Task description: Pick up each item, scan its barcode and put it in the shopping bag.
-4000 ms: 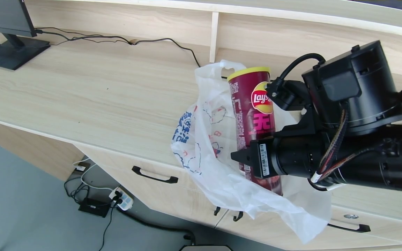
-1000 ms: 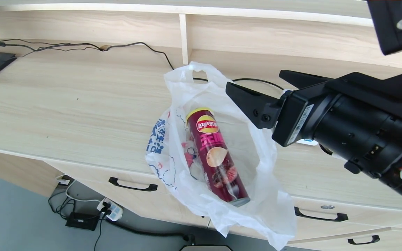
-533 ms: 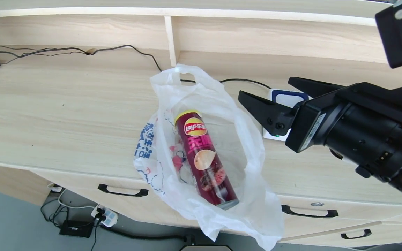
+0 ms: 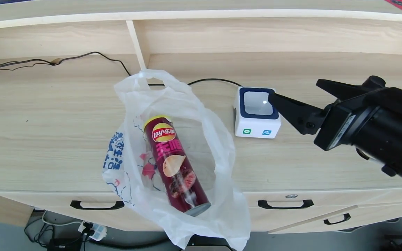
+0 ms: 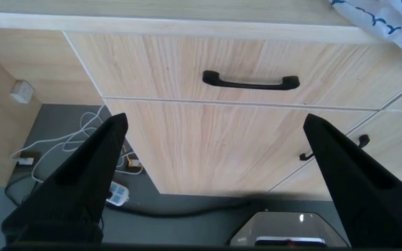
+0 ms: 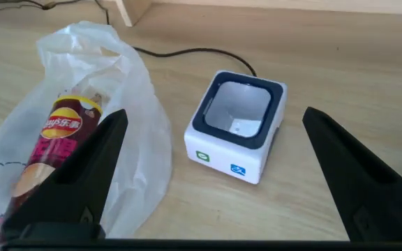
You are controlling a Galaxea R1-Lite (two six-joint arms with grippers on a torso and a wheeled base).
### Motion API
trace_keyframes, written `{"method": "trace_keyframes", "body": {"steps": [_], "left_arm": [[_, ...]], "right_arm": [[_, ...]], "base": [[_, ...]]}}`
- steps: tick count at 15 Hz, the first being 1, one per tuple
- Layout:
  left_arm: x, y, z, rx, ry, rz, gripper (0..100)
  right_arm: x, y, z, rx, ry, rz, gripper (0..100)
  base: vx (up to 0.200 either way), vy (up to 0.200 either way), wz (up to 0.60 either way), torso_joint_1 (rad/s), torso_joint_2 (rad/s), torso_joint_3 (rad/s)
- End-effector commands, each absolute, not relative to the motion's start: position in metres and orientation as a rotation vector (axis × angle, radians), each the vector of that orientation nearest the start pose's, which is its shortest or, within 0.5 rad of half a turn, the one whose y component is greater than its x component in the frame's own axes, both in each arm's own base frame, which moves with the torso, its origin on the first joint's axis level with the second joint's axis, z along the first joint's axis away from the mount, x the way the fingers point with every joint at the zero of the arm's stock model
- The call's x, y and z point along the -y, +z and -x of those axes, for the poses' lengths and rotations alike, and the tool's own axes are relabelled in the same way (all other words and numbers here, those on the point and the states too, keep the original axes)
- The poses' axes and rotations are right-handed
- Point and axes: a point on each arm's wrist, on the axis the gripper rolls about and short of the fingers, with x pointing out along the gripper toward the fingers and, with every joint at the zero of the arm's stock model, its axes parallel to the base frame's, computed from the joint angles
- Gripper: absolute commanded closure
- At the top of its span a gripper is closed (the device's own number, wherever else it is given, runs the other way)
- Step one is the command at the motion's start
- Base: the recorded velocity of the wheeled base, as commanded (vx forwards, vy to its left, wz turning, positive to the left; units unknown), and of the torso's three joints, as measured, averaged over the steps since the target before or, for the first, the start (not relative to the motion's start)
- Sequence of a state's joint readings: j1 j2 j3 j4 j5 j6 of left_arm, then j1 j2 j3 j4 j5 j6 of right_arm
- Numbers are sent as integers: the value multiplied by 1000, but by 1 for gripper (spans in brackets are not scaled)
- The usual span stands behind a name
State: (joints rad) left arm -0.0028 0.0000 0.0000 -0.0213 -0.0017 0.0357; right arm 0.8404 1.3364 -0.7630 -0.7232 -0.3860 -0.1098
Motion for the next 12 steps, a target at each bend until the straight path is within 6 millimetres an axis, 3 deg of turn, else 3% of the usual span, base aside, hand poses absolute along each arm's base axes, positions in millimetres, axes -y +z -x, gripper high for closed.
{"method": "trace_keyframes", "body": {"steps": [1, 3, 6, 9, 12], "left_arm": [[0, 78, 23, 22, -4, -37, 0], [0, 78, 23, 22, -4, -35, 0], [0, 78, 23, 22, -4, -35, 0], [0, 78, 23, 22, -4, -40, 0], [0, 78, 23, 20, -4, -41, 0]], "right_arm": [[-125, 259, -146, 152, 363, -33, 0], [-92, 245, -148, 168, 227, -55, 0], [-77, 239, -146, 161, 243, -84, 0], [-57, 204, -147, 125, 126, -51, 0], [-53, 190, -157, 140, 82, -39, 0]], "base": [[-200, 0, 0, 7, -2, 2], [-200, 0, 0, 12, 7, 2], [0, 0, 0, 0, 0, 0], [0, 0, 0, 0, 0, 0], [0, -200, 0, -1, 4, 4]]}}
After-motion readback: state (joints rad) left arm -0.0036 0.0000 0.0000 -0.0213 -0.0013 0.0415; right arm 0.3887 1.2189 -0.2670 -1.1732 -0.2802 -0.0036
